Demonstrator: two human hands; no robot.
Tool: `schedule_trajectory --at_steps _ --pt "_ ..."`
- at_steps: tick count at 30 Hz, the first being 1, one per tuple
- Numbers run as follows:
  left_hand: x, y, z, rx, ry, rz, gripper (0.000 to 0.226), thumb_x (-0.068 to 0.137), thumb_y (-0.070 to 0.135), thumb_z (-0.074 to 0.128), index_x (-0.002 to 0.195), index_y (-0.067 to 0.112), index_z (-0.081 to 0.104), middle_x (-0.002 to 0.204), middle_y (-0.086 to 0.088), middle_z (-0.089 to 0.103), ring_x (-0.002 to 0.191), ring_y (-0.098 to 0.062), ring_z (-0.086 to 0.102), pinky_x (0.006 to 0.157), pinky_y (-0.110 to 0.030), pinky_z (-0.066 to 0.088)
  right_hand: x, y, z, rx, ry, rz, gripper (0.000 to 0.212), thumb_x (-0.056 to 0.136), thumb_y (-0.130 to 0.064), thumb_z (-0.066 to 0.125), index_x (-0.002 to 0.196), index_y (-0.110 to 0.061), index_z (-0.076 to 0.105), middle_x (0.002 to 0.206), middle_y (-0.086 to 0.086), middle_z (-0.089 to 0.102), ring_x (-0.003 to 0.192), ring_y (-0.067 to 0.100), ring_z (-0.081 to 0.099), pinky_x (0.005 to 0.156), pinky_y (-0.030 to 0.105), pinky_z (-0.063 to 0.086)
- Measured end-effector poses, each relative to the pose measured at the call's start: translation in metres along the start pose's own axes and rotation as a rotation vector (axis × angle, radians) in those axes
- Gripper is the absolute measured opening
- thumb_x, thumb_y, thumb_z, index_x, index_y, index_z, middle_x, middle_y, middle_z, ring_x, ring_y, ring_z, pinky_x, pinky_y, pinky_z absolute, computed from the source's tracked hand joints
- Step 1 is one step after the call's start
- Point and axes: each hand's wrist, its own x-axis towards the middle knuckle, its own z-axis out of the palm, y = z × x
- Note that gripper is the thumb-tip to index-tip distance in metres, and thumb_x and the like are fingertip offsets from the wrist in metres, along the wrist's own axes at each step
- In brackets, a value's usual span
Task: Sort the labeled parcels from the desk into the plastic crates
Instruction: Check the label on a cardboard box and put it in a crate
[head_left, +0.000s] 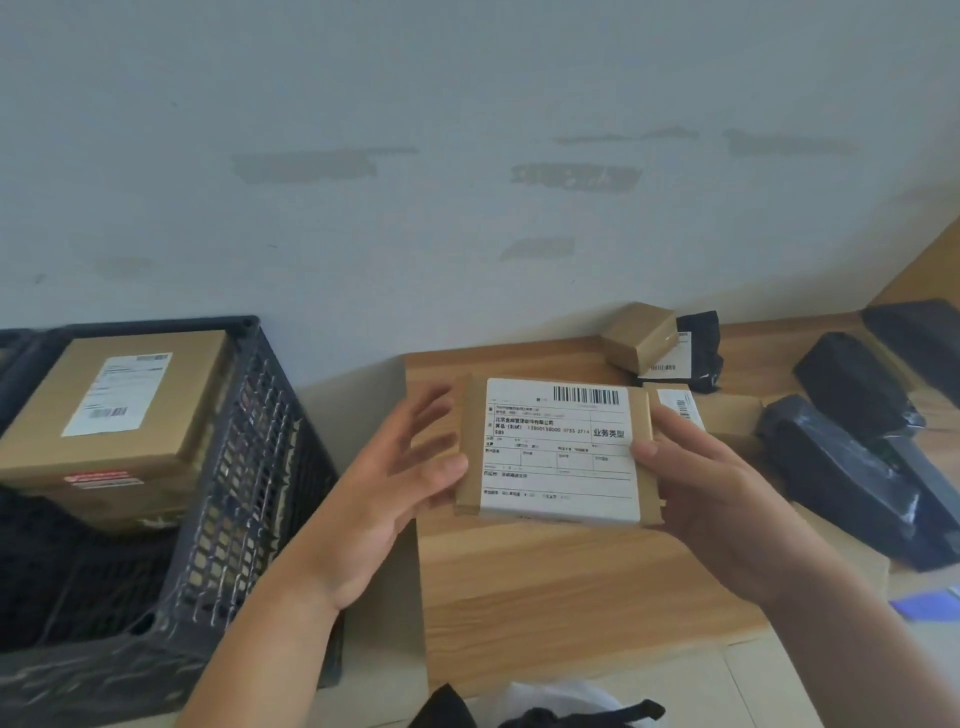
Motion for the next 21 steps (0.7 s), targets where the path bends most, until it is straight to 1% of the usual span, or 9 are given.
schedule_trajectory --at_steps 1,3,5,8,9,11,14,21 --pt "-0.005 0.001 -0.002 -0.042 -0.012 0.002 0.07 0.079 0.039 0.075 0.145 0.039 0.053 0.151 0.004 0.055 0.134 -0.025 0.059 0.108 -0.056 0.048 -0.001 0.0 0.005 0.0 -0.009 -0.006 0.052 0.084 -0.03 0.066 0.136 -0.028 0.064 0.129 0.01 0.072 0.114 0.034 0.071 0.083 0.041 0.061" --pt "-0.014 0.001 -0.007 -0.096 -0.021 -0.006 0.066 0.079 0.035 0.073 0.143 0.039 0.056 0.148 0.004 0.058 0.129 -0.027 0.063 0.101 -0.049 0.055 -0.004 0.001 0.015 -0.002 -0.009 -0.011 0.053 0.085 -0.029 0.066 0.137 -0.028 0.063 0.13 0.011 0.072 0.115 0.035 0.071 0.083 0.041 0.062" --pt "-0.021 -0.001 -0.015 -0.129 -0.022 -0.019 0.066 0.078 0.033 0.073 0.142 0.039 0.057 0.148 0.003 0.059 0.127 -0.027 0.064 0.096 -0.045 0.059 -0.006 0.005 0.025 -0.002 -0.004 -0.01 0.052 0.085 -0.029 0.066 0.137 -0.028 0.064 0.13 0.011 0.072 0.116 0.035 0.07 0.086 0.044 0.061" --pt "-0.031 -0.004 -0.026 -0.16 0.005 -0.05 0.066 0.076 0.033 0.076 0.14 0.04 0.06 0.145 0.0 0.061 0.125 -0.026 0.066 0.088 -0.04 0.062 -0.008 0.01 0.041 -0.036 0.023 -0.007 0.051 0.088 -0.028 0.074 0.137 -0.029 0.064 0.127 0.008 0.073 0.116 0.032 0.07 0.091 0.05 0.057" --pt "-0.034 -0.005 -0.029 -0.168 0.014 -0.06 0.066 0.075 0.034 0.076 0.139 0.04 0.061 0.144 -0.002 0.062 0.124 -0.026 0.066 0.085 -0.038 0.062 -0.009 0.012 0.046 -0.051 0.039 -0.007 0.05 0.088 -0.03 0.073 0.137 -0.029 0.064 0.126 0.006 0.074 0.116 0.031 0.07 0.092 0.05 0.055" --pt "-0.039 -0.006 -0.035 -0.186 0.027 -0.084 0.068 0.073 0.036 0.077 0.14 0.038 0.061 0.141 -0.004 0.065 0.121 -0.025 0.068 0.079 -0.033 0.061 -0.011 0.014 0.056 -0.066 0.06 -0.003 0.051 0.086 -0.034 0.066 0.137 -0.03 0.064 0.124 0.004 0.075 0.114 0.028 0.071 0.094 0.051 0.054" --pt "-0.046 -0.007 -0.042 -0.204 0.032 -0.095 0.068 0.072 0.036 0.077 0.139 0.038 0.062 0.138 -0.005 0.066 0.118 -0.024 0.069 0.078 -0.032 0.061 -0.014 0.016 0.068 -0.077 0.069 -0.004 0.051 0.086 -0.035 0.064 0.137 -0.031 0.064 0.123 0.002 0.076 0.113 0.025 0.072 0.093 0.05 0.055" --pt "-0.059 -0.006 -0.052 -0.229 0.034 -0.085 0.062 0.073 0.035 0.076 0.134 0.041 0.065 0.138 -0.005 0.066 0.117 -0.023 0.069 0.079 -0.035 0.061 -0.019 0.016 0.083 -0.096 0.066 -0.006 0.05 0.086 -0.035 0.064 0.136 -0.03 0.064 0.123 0.002 0.076 0.113 0.026 0.072 0.091 0.048 0.055"
